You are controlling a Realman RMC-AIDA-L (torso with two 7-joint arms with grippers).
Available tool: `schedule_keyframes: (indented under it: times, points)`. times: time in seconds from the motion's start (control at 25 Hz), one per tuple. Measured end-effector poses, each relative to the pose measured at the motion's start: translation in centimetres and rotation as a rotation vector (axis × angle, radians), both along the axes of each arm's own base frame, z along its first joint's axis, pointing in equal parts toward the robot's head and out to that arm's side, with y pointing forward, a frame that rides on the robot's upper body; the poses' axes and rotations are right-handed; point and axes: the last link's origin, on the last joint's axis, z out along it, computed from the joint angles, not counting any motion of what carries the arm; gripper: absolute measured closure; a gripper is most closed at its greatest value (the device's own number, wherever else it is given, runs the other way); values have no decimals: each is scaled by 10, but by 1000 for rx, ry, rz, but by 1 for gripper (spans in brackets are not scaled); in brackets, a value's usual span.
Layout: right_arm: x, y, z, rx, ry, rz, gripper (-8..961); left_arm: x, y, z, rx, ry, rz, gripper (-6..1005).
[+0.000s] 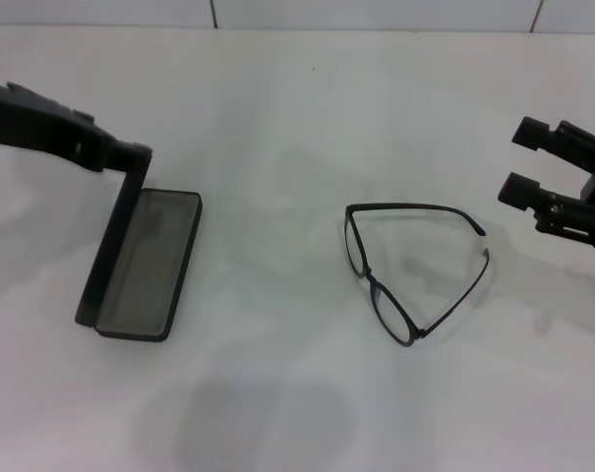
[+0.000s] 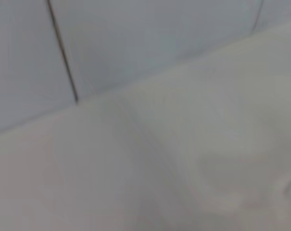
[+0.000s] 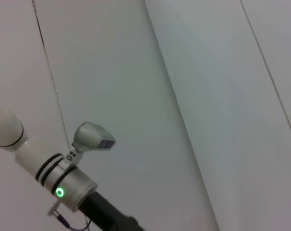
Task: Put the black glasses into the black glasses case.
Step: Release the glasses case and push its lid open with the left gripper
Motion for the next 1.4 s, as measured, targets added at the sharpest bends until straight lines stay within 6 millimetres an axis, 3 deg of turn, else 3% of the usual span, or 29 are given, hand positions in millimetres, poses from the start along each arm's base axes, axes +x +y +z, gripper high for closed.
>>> schedule_keyframes:
  times: [0.32, 0.6, 0.84, 1.08, 1.4]
  points:
    - [-2, 3, -2, 13, -21, 17, 96, -10, 4, -37, -63, 101, 133, 288]
    - [0, 4, -5, 19, -34, 2, 96, -27, 21, -58, -101, 124, 196, 299]
    - [3, 1, -6, 27, -32, -9, 97, -41, 32, -65, -115, 169, 241, 307]
    - [5, 0, -5, 33, -28, -17, 97, -39, 30, -68, -149, 187, 233, 316]
    - [6, -1, -5, 35, -28, -20, 97, -37, 29, -68, -161, 196, 219, 553]
